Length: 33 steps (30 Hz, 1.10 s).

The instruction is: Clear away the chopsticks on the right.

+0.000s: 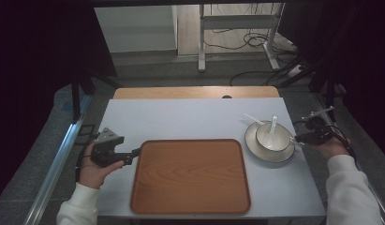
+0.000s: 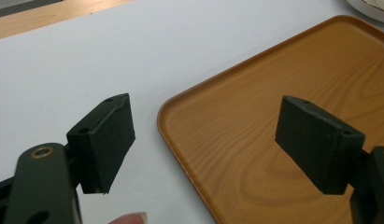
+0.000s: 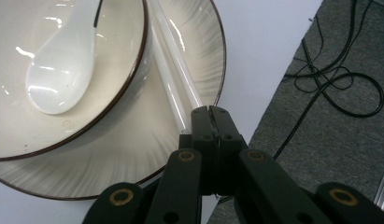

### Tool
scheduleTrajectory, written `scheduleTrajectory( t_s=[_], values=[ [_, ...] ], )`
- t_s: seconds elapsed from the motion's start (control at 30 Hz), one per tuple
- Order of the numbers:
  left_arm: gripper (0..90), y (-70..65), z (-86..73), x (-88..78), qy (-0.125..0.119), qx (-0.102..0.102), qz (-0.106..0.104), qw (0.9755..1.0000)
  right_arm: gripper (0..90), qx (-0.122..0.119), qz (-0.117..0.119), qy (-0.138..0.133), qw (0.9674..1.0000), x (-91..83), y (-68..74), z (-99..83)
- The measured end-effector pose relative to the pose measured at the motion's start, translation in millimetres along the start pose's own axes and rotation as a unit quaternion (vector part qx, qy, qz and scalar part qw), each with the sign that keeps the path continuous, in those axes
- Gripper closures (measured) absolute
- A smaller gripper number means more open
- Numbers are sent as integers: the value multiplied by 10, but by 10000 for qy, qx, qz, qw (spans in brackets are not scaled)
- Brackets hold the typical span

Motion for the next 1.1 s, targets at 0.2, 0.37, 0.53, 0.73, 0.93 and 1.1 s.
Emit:
scheduleTrajectory(
  t_s=[0.2, 0.37, 0.53, 0.73, 0.93, 1.1],
  values=[
    [196, 7, 0, -4, -5, -1, 13, 10000, 900, 14, -34, -44, 10000, 6, -21, 16],
    [196, 4, 3, -4, -9, 2, 12, 10000, 900, 10, -57, -43, 10000, 16, -31, 20],
    [196, 9, 1, -5, -9, -7, 16, 10000, 900, 6, -26, -84, 10000, -3, -32, 31],
    [196, 4, 2, -6, -5, 7, 5, 10000, 788, -72, -64, -229, 9997, -64, -54, 98],
    [196, 12, -4, -8, -3, -9, 13, 10000, 694, -249, -143, -220, 9993, -68, -54, 146],
    [196, 18, -7, -11, -19, -23, -12, 10000, 654, -314, -185, -172, 9992, -22, -48, 155]
  ],
)
Point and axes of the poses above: each handheld gripper's, and its own axes: x roughly forward along the jaws, z roughly out of its top, y roughly to its left, the point moved 10 cm from there along x, roughly forward along the jaws, and after that the axes turned 14 degrees about x, right-handed, at the moved point
